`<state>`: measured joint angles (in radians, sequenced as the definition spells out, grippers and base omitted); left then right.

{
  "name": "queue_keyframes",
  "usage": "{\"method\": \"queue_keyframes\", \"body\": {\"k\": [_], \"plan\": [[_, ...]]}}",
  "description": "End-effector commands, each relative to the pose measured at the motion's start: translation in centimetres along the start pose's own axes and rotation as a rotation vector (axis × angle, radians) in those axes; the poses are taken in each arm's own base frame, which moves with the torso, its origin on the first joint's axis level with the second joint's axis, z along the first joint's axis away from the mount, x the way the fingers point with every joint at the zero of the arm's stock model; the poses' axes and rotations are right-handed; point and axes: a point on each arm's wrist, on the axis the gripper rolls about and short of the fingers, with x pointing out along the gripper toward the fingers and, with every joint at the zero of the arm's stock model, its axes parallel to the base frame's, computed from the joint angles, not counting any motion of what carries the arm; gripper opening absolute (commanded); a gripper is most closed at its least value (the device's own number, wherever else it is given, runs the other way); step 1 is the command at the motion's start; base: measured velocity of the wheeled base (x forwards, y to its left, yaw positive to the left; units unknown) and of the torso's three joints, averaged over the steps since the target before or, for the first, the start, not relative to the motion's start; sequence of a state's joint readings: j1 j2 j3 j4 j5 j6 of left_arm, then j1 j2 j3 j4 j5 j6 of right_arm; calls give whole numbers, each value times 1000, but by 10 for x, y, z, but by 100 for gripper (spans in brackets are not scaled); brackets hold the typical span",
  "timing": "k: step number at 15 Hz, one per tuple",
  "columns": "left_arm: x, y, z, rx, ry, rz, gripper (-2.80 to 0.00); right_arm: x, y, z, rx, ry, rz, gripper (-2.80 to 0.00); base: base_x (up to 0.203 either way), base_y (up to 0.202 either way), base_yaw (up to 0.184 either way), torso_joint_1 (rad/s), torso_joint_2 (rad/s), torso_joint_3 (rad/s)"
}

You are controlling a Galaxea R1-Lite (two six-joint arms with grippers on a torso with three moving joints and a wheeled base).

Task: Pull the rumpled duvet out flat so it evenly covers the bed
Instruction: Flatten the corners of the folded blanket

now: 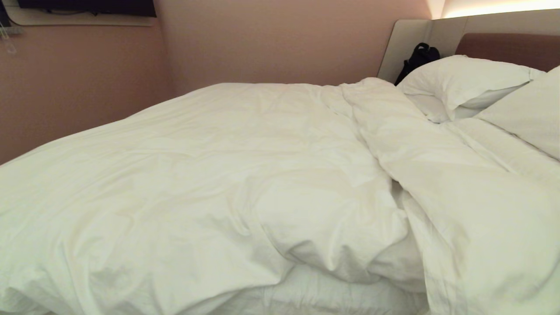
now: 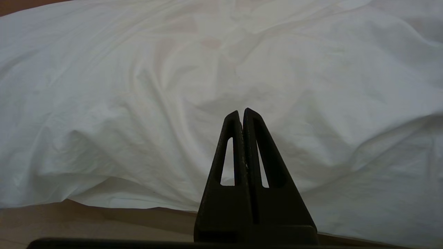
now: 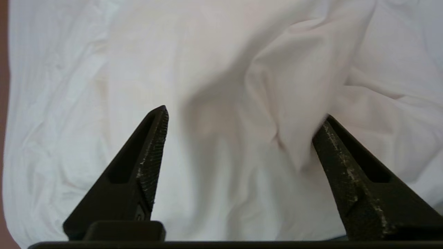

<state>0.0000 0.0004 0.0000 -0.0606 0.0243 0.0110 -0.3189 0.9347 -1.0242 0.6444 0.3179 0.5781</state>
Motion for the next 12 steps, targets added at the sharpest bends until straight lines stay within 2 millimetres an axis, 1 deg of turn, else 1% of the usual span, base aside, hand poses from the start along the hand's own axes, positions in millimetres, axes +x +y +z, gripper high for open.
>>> {"method": "queue_keyframes", "body": {"k": [1,4,6,7,8,12], "plan": [[0,0,0,0,-1,0,-280,-22,-1,-14,20,39,-36,0,0,0,0,0,0,0],[0,0,0,0,-1,0,-280,-35,0,-20,5,-14,-43,0,0,0,0,0,0,0],[0,0,0,0,-1,0,-280,-37,-4,-25,-9,-27,-63,0,0,0,0,0,0,0],[0,0,0,0,-1,0,-280,-37,-4,-26,-12,-29,-67,-280,0,0,0,0,0,0],[0,0,0,0,-1,0,-280,-36,-7,-28,-18,-33,-85,-280,0,0,0,0,0,0],[0,0,0,0,-1,0,-280,-17,-28,-46,-32,-40,-181,-280,0,0,0,0,0,0]]}}
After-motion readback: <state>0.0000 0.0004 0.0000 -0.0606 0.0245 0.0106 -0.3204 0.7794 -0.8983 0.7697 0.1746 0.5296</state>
